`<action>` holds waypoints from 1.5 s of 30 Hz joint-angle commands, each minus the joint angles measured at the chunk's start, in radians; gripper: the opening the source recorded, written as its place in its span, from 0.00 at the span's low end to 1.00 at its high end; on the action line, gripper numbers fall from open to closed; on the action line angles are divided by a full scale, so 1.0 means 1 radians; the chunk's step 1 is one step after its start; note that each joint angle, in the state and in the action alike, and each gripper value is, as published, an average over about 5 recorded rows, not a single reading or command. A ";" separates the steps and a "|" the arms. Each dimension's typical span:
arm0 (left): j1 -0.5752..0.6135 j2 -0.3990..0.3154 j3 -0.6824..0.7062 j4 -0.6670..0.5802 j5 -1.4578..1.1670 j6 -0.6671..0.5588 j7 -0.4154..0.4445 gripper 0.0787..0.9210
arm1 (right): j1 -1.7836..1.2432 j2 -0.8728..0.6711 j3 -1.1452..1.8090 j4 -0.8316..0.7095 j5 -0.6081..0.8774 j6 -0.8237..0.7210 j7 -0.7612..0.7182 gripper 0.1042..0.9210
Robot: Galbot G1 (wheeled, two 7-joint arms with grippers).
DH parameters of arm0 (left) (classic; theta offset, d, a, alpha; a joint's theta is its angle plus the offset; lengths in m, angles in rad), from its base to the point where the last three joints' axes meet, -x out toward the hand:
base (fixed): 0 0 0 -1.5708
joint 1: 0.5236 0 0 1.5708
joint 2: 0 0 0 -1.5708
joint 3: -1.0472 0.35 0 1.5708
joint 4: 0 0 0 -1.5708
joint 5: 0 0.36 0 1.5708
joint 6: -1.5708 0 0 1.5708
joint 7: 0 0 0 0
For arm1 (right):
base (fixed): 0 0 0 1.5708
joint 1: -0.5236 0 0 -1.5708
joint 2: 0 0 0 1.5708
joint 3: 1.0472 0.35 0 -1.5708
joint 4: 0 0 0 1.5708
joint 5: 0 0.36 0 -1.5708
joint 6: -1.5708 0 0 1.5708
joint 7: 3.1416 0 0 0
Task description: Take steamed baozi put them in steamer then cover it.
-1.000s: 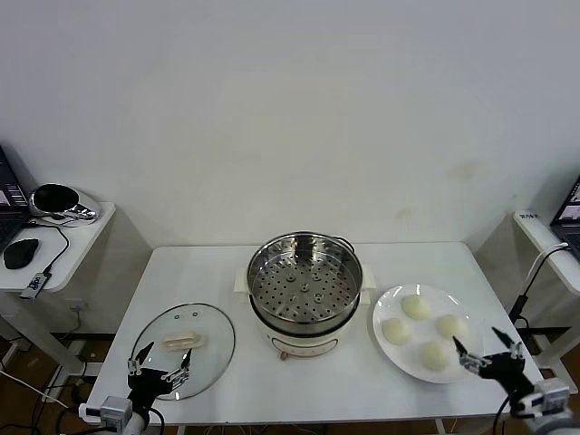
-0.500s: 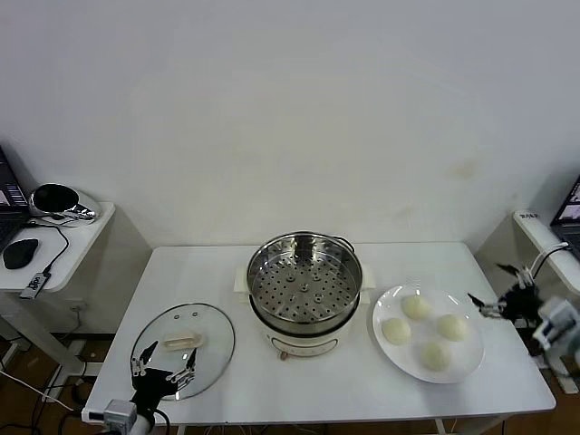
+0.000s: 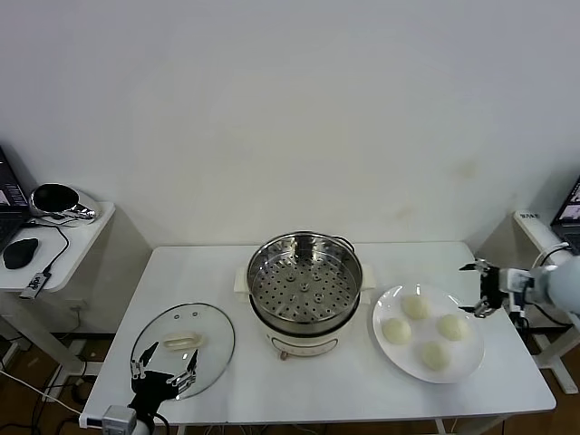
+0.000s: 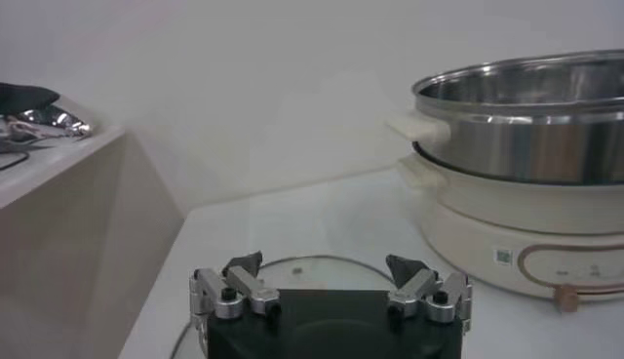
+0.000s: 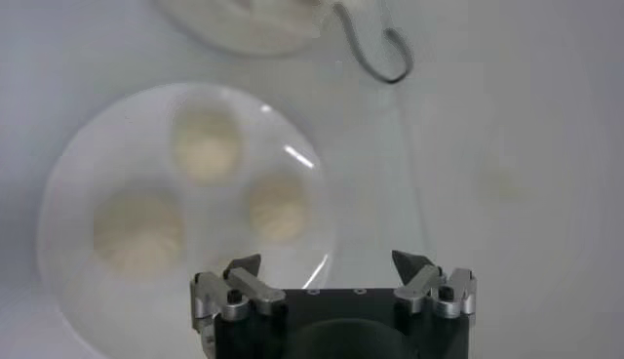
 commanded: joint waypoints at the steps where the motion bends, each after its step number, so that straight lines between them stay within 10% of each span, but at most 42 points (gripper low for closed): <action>1: 0.024 -0.018 0.000 -0.019 0.024 0.001 0.002 0.88 | 0.280 0.098 -0.288 -0.185 -0.140 0.087 -0.095 0.88; 45: 0.049 -0.060 0.001 0.017 0.053 0.007 0.007 0.88 | 0.323 0.311 -0.364 -0.503 -0.240 0.117 -0.030 0.84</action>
